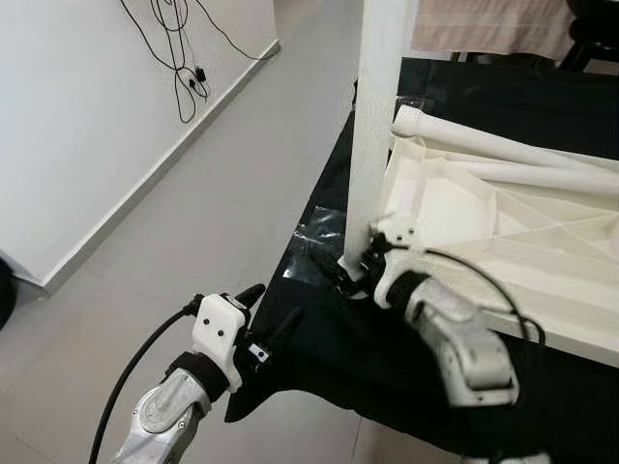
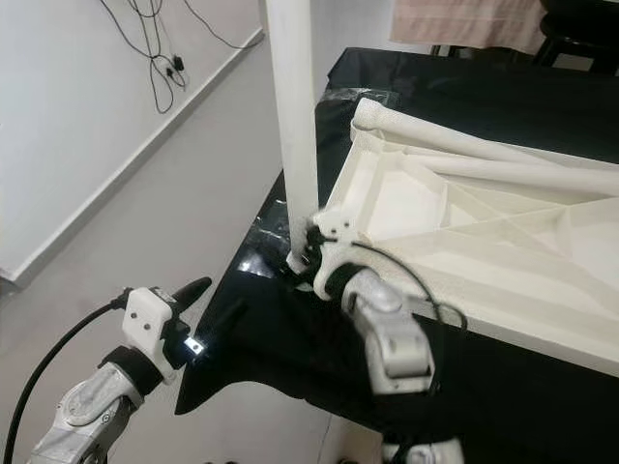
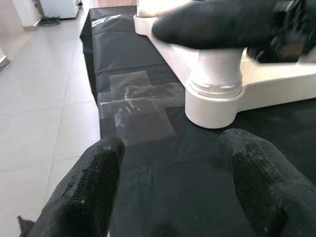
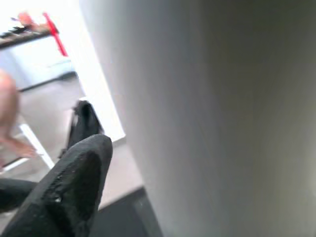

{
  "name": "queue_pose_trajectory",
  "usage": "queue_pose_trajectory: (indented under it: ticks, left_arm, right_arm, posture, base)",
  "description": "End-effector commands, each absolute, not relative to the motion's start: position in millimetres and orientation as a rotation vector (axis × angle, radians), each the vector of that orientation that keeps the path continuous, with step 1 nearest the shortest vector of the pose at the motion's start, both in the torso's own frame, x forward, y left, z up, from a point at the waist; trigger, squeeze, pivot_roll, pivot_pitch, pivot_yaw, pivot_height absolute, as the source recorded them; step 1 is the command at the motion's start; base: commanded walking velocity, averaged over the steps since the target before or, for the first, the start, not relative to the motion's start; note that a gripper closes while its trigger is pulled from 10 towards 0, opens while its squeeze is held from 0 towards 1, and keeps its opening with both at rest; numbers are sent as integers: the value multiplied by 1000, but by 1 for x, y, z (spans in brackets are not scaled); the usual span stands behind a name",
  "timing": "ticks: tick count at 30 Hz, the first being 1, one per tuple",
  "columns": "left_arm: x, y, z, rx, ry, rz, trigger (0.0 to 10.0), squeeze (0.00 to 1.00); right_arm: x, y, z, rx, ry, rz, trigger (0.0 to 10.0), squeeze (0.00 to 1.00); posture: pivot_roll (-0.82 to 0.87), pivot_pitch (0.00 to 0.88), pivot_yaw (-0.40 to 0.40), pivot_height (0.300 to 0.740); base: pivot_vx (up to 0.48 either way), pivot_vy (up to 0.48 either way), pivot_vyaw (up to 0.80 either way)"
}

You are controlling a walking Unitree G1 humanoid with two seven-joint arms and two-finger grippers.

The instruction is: Building children table

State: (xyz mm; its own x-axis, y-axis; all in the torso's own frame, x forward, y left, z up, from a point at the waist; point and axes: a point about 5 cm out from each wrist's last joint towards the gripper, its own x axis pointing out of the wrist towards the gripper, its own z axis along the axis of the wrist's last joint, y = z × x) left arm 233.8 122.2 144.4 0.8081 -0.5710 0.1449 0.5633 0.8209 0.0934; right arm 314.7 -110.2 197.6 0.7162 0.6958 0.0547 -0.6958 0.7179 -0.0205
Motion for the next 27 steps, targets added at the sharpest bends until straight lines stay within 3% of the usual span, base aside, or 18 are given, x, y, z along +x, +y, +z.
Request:
queue_pose_trajectory:
  ticks: [1, 3, 8, 9, 12, 13, 17, 23, 26, 27]
  left_arm:
    - [234, 124, 138, 56, -145, -599, 10000, 0]
    - [234, 123, 138, 52, -145, -602, 10000, 0]
    - [234, 122, 139, 47, -145, -606, 10000, 0]
    - [234, 122, 139, 46, -145, -606, 10000, 0]
    - [234, 122, 139, 46, -145, -606, 10000, 0]
    - [234, 121, 139, 45, -145, -607, 10000, 0]
    - [233, 121, 140, 44, -145, -607, 10000, 0]
    - [231, 121, 141, 41, -147, -609, 10000, 0]
    - [230, 123, 142, 43, -149, -607, 10000, 0]
    - [230, 123, 142, 43, -149, -607, 10000, 0]
  right_arm:
    - [315, -107, 194, 25, -49, 867, 10000, 0]
    - [328, -110, 190, -27, -26, 977, 10000, 0]
    - [346, -110, 187, -36, 22, 1050, 10000, 0]
    - [352, -110, 187, -37, 32, 1055, 4745, 0]
    - [355, -109, 186, -37, 37, 1058, 4745, 0]
    - [358, -108, 187, -35, 43, 1057, 0, 0]
    - [363, -110, 188, -30, 50, 1053, 0, 0]
    - [363, -133, 181, -113, 67, 938, 0, 0]
    - [354, -151, 162, -166, 124, 525, 0, 0]
    - [354, -151, 162, -166, 124, 525, 0, 0]
  posture:
    - [26, 186, 34, 740]
    - [28, 186, 36, 740]
    - [37, 186, 34, 740]
    - [37, 186, 36, 740]
    - [37, 186, 36, 740]
    - [40, 190, 35, 740]
    - [38, 196, 37, 740]
    - [31, 223, 31, 740]
    - [27, 232, 22, 740]
    - [27, 232, 22, 740]
  base:
    - [0, 0, 0]
    - [0, 0, 0]
    - [0, 0, 0]
    - [0, 0, 0]
    - [0, 0, 0]
    - [0, 0, 0]
    - [0, 0, 0]
    - [0, 0, 0]
    - [0, 0, 0]
    - [0, 0, 0]
